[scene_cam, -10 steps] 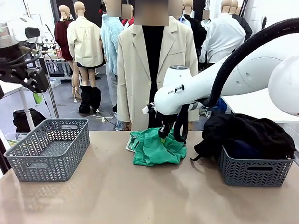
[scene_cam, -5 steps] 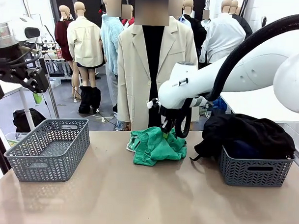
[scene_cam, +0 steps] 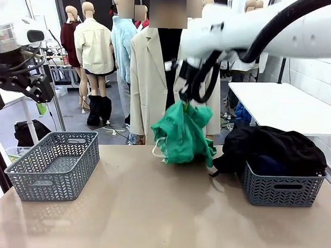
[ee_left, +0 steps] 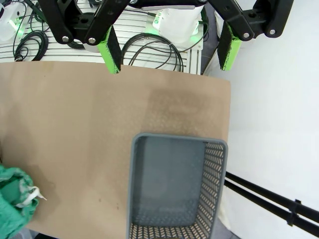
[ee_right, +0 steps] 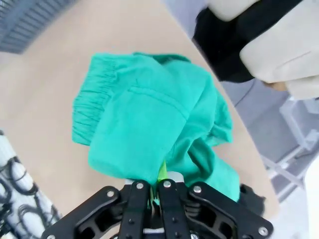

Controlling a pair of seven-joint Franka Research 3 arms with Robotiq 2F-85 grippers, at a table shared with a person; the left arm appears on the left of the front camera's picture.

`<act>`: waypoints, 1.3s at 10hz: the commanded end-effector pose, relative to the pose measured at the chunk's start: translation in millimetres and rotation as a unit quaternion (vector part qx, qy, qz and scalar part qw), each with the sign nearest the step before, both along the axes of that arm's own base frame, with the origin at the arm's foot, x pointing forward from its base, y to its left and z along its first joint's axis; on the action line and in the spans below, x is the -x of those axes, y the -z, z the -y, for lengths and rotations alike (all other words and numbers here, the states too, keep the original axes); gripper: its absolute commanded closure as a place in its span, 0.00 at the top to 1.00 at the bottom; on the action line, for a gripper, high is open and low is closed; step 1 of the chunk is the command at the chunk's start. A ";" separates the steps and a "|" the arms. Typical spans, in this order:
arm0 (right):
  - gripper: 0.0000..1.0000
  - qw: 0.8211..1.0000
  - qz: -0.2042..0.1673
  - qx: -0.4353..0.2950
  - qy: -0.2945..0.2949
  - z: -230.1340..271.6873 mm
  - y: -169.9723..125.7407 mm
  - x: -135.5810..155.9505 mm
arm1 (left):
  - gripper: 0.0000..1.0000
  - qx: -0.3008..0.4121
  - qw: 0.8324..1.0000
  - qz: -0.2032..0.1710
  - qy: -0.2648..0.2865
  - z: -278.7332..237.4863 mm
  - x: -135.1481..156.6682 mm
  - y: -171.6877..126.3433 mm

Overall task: Sort the tops and bottoms.
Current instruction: Lift clothes from the center of the table with your right hand, then sort the clothes according to human instructions.

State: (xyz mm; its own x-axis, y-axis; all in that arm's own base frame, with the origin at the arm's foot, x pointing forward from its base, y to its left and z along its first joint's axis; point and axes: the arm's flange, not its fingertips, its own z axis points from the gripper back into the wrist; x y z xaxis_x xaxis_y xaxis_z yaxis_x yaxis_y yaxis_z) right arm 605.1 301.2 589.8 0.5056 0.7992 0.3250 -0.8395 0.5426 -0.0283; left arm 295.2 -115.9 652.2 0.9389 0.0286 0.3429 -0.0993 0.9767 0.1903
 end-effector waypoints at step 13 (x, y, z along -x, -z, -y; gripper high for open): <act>0.00 0.987 0.110 -0.040 0.113 -14.3 -219.2 63.8 | 1.00 0.009 1.000 -0.008 -0.001 -1.0 -0.1 -2.7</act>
